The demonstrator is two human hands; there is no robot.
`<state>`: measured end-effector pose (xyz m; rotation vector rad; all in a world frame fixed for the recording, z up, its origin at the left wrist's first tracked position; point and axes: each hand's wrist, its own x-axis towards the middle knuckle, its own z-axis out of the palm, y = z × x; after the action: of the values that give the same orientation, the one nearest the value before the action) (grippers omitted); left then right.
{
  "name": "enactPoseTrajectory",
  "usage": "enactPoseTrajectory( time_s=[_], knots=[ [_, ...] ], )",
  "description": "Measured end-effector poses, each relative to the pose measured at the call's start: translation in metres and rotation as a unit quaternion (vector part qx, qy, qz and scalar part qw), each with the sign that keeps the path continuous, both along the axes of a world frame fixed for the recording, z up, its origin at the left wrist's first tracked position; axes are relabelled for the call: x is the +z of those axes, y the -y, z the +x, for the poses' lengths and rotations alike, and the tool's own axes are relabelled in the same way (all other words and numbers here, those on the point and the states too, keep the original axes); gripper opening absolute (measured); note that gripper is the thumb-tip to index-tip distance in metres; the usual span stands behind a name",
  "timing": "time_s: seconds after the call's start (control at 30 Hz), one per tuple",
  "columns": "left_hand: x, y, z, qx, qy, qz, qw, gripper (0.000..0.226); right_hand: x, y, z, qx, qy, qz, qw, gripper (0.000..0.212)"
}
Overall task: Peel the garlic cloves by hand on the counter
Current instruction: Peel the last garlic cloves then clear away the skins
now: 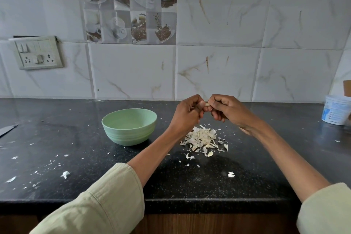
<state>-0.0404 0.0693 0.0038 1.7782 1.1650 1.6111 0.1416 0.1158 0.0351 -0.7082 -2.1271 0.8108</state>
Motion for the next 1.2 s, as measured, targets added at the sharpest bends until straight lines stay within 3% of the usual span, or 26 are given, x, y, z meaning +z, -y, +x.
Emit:
enactPoseTrajectory(
  time_s=[0.3, 0.47, 0.67, 0.83, 1.0, 1.2],
  knots=[
    [0.003, 0.004, 0.004, -0.017, 0.018, 0.015, 1.0, 0.026, 0.005, 0.009, -0.001, 0.026, -0.064, -0.119, 0.99, 0.027],
    [0.008, 0.008, 0.005, -0.074, 0.057, -0.014, 0.996, 0.027, 0.009, 0.016, 0.0, 0.064, -0.09, -0.172, 0.979, 0.026],
    [0.005, 0.004, 0.007, -0.041, 0.049, -0.05, 0.997, 0.025, 0.003, 0.008, -0.002, -0.022, -0.066, -0.054, 0.996, 0.033],
    [0.005, 0.004, 0.007, -0.014, 0.092, -0.091, 0.991, 0.019, -0.001, 0.007, -0.005, -0.077, -0.045, 0.041, 0.995, 0.033],
    [0.004, 0.008, 0.008, 0.02, -0.012, 0.03, 0.999, 0.023, -0.003, 0.004, -0.006, -0.111, -0.036, 0.059, 0.991, 0.033],
    [0.005, 0.009, 0.004, 0.085, -0.051, 0.063, 0.993, 0.014, -0.002, 0.005, -0.006, -0.098, -0.024, 0.031, 0.994, 0.036]
  ],
)
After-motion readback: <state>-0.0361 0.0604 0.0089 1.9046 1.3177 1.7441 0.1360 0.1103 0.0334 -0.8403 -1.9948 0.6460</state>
